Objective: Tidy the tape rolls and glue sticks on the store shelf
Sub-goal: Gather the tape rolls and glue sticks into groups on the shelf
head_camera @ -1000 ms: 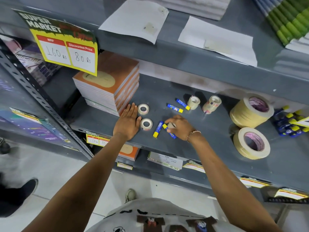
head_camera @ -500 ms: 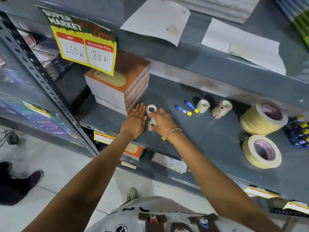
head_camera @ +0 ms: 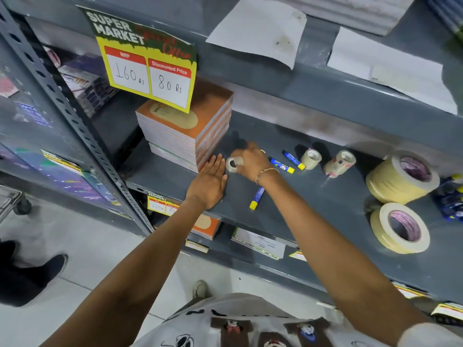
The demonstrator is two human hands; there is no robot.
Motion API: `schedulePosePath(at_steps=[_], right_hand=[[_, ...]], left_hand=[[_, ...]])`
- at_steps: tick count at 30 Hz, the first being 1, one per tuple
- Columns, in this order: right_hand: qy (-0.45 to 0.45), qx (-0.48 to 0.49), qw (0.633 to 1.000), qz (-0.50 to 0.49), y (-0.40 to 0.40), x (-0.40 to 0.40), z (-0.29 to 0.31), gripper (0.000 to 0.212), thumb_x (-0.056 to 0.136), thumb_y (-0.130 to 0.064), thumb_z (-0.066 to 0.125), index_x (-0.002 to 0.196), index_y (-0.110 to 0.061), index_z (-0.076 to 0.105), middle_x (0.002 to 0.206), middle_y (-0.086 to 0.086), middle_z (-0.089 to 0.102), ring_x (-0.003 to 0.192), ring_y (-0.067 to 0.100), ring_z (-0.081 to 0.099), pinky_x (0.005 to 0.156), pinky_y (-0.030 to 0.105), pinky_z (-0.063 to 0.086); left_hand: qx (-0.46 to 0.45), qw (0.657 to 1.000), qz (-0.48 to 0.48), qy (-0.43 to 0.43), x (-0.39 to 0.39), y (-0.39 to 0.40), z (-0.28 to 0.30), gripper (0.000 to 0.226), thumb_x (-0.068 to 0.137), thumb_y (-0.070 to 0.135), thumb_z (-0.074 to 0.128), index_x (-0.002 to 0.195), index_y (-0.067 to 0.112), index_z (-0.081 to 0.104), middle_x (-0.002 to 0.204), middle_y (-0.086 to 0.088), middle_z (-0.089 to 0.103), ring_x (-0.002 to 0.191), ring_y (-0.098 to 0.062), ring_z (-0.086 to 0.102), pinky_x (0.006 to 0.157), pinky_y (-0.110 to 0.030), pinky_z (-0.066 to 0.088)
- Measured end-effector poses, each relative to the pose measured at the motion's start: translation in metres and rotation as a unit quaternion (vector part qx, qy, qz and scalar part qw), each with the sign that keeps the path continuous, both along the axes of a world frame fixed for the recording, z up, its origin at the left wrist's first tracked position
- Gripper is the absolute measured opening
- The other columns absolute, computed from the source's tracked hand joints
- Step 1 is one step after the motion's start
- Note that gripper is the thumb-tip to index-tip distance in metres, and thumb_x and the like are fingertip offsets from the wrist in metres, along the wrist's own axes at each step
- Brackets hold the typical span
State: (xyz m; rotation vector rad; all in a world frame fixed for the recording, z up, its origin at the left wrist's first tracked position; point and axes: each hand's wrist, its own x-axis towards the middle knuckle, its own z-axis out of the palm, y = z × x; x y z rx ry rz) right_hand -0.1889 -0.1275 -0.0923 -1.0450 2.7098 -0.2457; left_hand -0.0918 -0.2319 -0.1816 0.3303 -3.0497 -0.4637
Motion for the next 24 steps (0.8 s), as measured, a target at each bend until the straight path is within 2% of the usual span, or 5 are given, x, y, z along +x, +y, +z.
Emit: schedulePosePath(at_steps=[7, 12, 19, 22, 24], right_hand=[[-0.038, 0.043, 0.998, 0.035, -0.022, -0.007, -0.004, 0.034, 0.089, -0.018, 0.052, 0.122, -0.014, 0.060, 0.126, 0.021, 0.055, 0.121, 0.035, 0.050, 0.099, 0.036, 0.043], [-0.058, 0.076, 0.995, 0.042, -0.024, -0.010, 0.001, 0.046, 0.078, -0.025, 0.072, 0.120, -0.014, 0.059, 0.126, 0.018, 0.055, 0.117, 0.032, 0.053, 0.098, 0.035, 0.044], [-0.066, -0.024, 0.997, -0.021, 0.003, -0.014, 0.007, 0.039, 0.080, -0.018, 0.067, 0.118, -0.020, 0.065, 0.125, 0.012, 0.062, 0.115, 0.029, 0.058, 0.096, 0.029, 0.046], [-0.069, -0.090, 0.991, -0.076, 0.050, -0.023, 0.022, 0.034, 0.073, -0.016, 0.072, 0.107, -0.021, 0.070, 0.110, 0.011, 0.070, 0.100, 0.026, 0.065, 0.084, 0.019, 0.046], [-0.051, -0.086, 0.988, -0.115, 0.095, -0.034, 0.027, 0.031, 0.073, -0.014, 0.072, 0.104, -0.016, 0.071, 0.106, 0.010, 0.071, 0.093, 0.024, 0.066, 0.072, 0.012, 0.044]], left_hand=[[0.008, 1.000, 0.001, 0.002, 0.001, -0.001, 0.002, 0.056, 0.103, 0.030, 0.017, 0.151, 0.003, 0.007, 0.161, -0.010, 0.007, 0.150, -0.021, 0.002, 0.120, -0.027, -0.002], [0.004, 1.000, -0.005, 0.012, 0.000, 0.000, 0.000, 0.055, 0.103, 0.029, 0.019, 0.150, 0.002, 0.009, 0.161, -0.012, 0.010, 0.150, -0.022, 0.005, 0.121, -0.028, -0.001], [0.006, 1.000, 0.014, -0.019, -0.004, 0.002, 0.002, 0.058, 0.103, 0.032, 0.017, 0.151, 0.002, 0.006, 0.161, -0.012, 0.006, 0.150, -0.023, 0.003, 0.121, -0.030, 0.000], [0.034, 0.998, 0.042, -0.020, -0.010, 0.007, 0.005, 0.060, 0.103, 0.035, 0.017, 0.151, 0.002, 0.005, 0.162, -0.012, 0.005, 0.150, -0.023, 0.002, 0.122, -0.032, 0.001], [0.045, 0.998, 0.037, -0.016, -0.018, 0.011, 0.008, 0.060, 0.103, 0.036, 0.018, 0.151, 0.003, 0.005, 0.162, -0.011, 0.003, 0.150, -0.022, 0.001, 0.120, -0.031, 0.000]])
